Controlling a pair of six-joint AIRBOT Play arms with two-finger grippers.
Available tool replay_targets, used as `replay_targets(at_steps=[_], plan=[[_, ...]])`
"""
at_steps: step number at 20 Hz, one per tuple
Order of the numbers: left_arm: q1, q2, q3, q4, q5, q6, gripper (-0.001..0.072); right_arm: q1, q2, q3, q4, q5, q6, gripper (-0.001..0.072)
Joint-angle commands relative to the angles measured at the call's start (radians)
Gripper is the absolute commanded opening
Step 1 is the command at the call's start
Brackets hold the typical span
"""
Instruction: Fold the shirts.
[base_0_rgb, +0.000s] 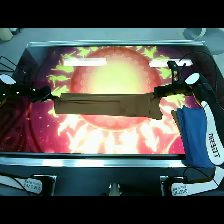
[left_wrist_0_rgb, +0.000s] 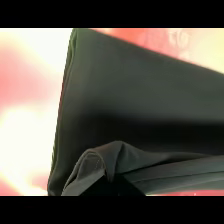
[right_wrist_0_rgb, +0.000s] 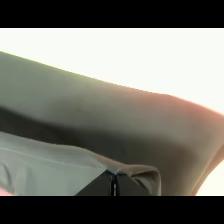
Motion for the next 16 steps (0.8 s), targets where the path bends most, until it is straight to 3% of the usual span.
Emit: replay_targets(at_steps=[1,3,4,5,6,7,8,11,16], plan=[[-0.021,-0.124,0.095,-0.019,0.005,-0.012,0.0023,-0.001,-0.095,0.036,0.032,-0.049,0.001,0.0019],[-0.043,-0.161,0.095,-0.019,0.005,-0.012,0.0065,-0.001,-0.126,0.035,0.032,-0.028,0.001,0.002],[-0.052,-0.174,0.095,-0.018,0.005,-0.023,0.025,-0.001,-0.135,0.036,0.032,-0.023,0.001,0.0021],[-0.055,-0.179,0.096,-0.017,0.006,-0.056,0.0585,-0.001,-0.135,0.036,0.032,-0.023,0.0,0.0138],[-0.049,-0.178,0.105,-0.013,0.0,-0.077,0.0697,-0.008,-0.129,0.04,0.031,-0.015,-0.007,0.0504],[-0.035,-0.176,0.131,-0.003,-0.03,-0.091,0.0695,-0.021,-0.119,0.056,0.028,0.03,-0.056,0.0697],[-0.018,-0.172,0.163,-0.002,-0.067,-0.09,0.0687,-0.043,-0.108,0.077,-0.006,0.095,-0.079,0.072],[0.021,-0.122,0.235,0.0,-0.122,-0.09,0.0686,-0.111,-0.102,0.097,-0.114,0.241,-0.044,0.072],[-0.008,0.018,0.239,0.0,-0.092,-0.067,0.0684,-0.113,-0.171,0.095,-0.06,0.3,-0.022,0.072]])
